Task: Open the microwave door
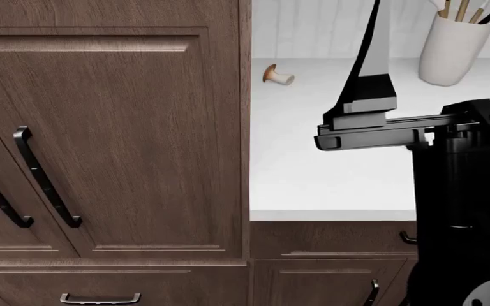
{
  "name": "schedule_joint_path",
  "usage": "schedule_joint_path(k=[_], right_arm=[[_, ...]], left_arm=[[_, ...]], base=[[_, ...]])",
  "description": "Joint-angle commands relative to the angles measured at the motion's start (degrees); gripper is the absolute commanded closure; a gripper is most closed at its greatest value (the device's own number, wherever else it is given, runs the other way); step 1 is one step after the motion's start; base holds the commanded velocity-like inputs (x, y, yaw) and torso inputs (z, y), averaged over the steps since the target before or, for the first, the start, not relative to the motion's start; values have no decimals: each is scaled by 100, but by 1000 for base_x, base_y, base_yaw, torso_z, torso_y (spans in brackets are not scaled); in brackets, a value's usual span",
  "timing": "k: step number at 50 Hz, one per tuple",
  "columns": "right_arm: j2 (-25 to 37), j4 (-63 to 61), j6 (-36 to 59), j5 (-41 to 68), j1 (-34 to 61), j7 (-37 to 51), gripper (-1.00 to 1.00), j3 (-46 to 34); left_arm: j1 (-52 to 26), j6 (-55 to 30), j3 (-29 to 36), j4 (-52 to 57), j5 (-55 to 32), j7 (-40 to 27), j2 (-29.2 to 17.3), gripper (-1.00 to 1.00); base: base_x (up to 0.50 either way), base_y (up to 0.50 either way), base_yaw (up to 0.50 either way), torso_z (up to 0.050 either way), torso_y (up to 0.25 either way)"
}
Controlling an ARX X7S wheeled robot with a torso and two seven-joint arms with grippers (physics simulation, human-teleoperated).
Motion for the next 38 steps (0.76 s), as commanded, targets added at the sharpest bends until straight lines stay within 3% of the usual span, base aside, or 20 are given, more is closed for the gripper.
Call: schedule_joint_path(k=[1,13,24,29,38], right_arm=[[6,1,181,-62,156,87,-100,-203],[50,8,326,1,298,252,-100,-378],[35,4,234,6,205,166,-100,-224],[50,7,185,37,153,167,-100,-177],[58,6,99,77,66,151,-100,-91]], left_arm=[[381,358,-690,-723,1443,996,-195,-100],[720,1200,-1608,-1643,3292,2174,-252,-100],[1160,2628,-2826,-2223,5448,3073,81,-100],[1203,2841,-3004,-2208,5652,3113,202,-100],[1139,2505,-2484,-1922,5241,2977,250,-100]], base=[[0,0,0,0,0],[0,0,0,0,0],[0,0,0,0,0],[0,0,0,0,0],[0,0,0,0,0]])
